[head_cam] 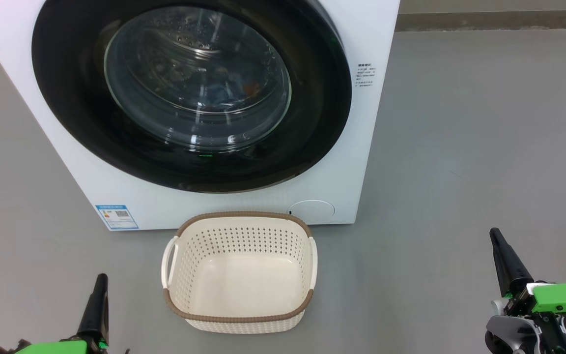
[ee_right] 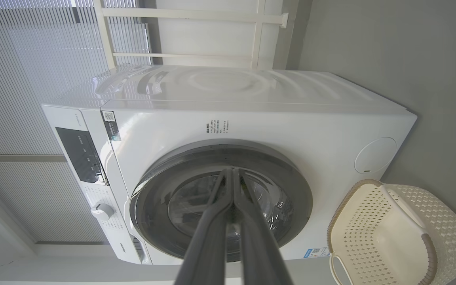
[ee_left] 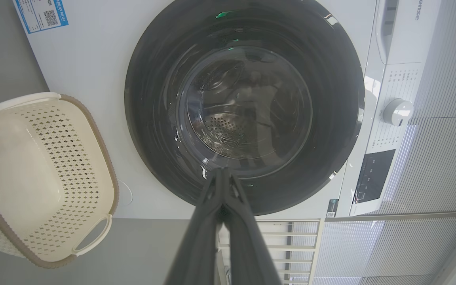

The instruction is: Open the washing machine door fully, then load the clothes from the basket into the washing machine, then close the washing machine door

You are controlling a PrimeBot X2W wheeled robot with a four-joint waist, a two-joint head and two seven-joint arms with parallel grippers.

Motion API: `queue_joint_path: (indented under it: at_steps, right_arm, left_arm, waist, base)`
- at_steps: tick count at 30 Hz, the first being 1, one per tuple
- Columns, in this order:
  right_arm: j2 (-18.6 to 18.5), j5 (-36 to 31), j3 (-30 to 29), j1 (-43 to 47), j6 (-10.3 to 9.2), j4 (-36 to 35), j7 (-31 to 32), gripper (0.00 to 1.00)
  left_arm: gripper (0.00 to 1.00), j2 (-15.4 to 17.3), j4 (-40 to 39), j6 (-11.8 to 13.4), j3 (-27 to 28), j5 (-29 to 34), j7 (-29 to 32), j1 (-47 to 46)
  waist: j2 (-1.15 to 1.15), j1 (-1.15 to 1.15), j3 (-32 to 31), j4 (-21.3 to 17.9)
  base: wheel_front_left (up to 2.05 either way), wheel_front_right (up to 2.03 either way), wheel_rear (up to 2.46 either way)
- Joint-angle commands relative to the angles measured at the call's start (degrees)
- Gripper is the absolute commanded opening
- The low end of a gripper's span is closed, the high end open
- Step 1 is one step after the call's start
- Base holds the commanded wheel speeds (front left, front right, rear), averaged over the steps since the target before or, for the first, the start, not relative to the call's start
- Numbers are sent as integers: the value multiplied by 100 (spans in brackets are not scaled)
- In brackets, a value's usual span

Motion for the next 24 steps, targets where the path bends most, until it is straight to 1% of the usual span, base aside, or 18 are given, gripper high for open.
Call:
queue_joint_path:
  at_steps: [1,24]
  right_arm:
    - [-47,33,106,-90,11,-170,36,0]
    - [-44,30,101,-90,11,-169,40,0]
  left_arm:
    - [0,53,-181,-38,183,-50,37,-181]
    - [0,53,-181,-38,182,-51,37,-180]
  waist:
    - [0,0,0,0]
    - [0,0,0,0]
  base:
    - [0,0,0]
    - [0,0,0]
